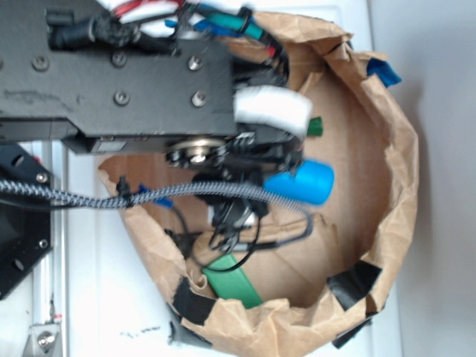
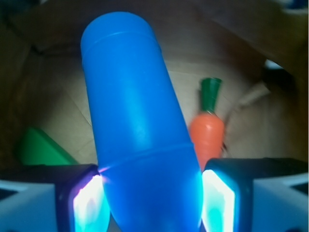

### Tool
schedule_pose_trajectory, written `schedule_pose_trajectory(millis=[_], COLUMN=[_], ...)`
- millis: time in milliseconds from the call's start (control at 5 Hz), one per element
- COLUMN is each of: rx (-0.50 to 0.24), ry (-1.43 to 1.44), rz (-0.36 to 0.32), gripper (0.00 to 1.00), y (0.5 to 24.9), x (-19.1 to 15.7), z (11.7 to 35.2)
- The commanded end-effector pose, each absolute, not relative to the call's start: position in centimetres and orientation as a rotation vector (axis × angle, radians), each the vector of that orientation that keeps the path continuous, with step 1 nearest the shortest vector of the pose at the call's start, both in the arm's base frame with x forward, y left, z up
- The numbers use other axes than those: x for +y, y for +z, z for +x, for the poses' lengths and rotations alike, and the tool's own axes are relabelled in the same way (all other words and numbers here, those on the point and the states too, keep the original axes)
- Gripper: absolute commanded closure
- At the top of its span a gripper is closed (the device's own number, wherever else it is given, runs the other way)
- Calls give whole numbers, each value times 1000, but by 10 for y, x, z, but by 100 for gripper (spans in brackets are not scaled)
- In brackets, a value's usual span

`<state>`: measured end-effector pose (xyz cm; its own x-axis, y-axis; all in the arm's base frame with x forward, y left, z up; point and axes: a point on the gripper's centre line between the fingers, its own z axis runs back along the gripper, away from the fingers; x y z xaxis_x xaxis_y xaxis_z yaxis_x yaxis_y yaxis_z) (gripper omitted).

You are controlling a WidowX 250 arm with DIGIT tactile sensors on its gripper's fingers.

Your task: Grab the blue bottle.

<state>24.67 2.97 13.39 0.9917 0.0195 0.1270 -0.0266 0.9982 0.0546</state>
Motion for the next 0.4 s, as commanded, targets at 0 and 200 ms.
schedule_pose_trajectory(millis=[0,200], rx=[-148,-178], ry=[54,55], rz=[19,40], gripper=[100,100], y=[168,167], x=[16,15], z=[243,243])
